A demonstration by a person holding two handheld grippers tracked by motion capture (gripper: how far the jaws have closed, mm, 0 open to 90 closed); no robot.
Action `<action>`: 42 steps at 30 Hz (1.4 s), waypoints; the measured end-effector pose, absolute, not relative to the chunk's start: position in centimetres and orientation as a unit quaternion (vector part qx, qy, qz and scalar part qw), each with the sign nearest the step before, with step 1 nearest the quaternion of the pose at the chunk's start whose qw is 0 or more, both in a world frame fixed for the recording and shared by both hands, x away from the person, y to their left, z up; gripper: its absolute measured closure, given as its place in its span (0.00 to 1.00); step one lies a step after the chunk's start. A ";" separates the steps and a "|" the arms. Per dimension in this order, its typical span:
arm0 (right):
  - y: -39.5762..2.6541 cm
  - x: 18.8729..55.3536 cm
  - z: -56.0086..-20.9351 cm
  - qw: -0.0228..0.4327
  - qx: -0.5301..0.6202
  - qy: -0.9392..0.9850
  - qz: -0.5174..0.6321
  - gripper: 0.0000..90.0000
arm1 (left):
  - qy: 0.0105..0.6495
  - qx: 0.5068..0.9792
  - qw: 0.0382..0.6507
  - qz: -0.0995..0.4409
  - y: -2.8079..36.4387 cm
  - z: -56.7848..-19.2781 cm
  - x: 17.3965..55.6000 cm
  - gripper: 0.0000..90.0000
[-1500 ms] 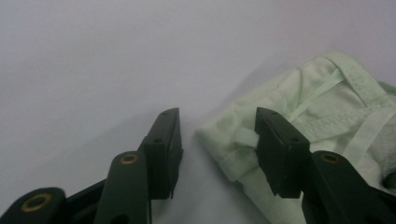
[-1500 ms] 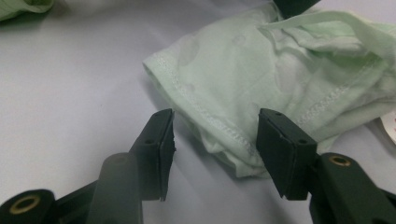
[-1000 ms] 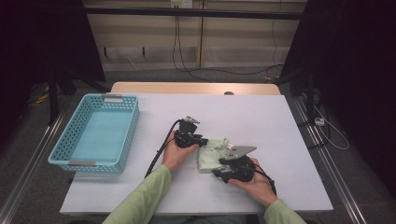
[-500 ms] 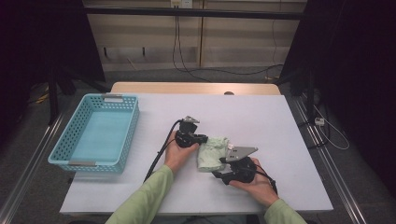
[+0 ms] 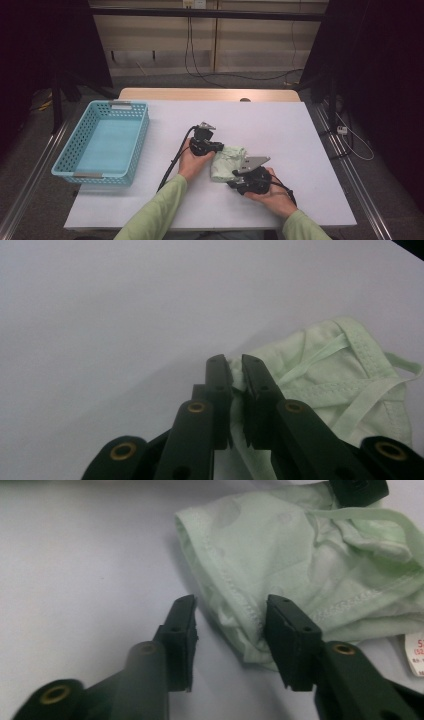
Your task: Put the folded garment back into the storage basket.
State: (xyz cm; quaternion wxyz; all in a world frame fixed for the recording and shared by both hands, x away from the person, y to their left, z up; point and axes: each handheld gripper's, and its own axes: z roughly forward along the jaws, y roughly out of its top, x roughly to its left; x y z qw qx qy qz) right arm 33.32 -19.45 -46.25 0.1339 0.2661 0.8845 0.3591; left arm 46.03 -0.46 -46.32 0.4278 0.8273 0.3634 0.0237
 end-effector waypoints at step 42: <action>-19.8 34.3 -46.0 0.138 0.278 0.874 0.375 0.96 | 0.365 0.814 0.451 0.020 -0.3 -45.3 46.3 0.93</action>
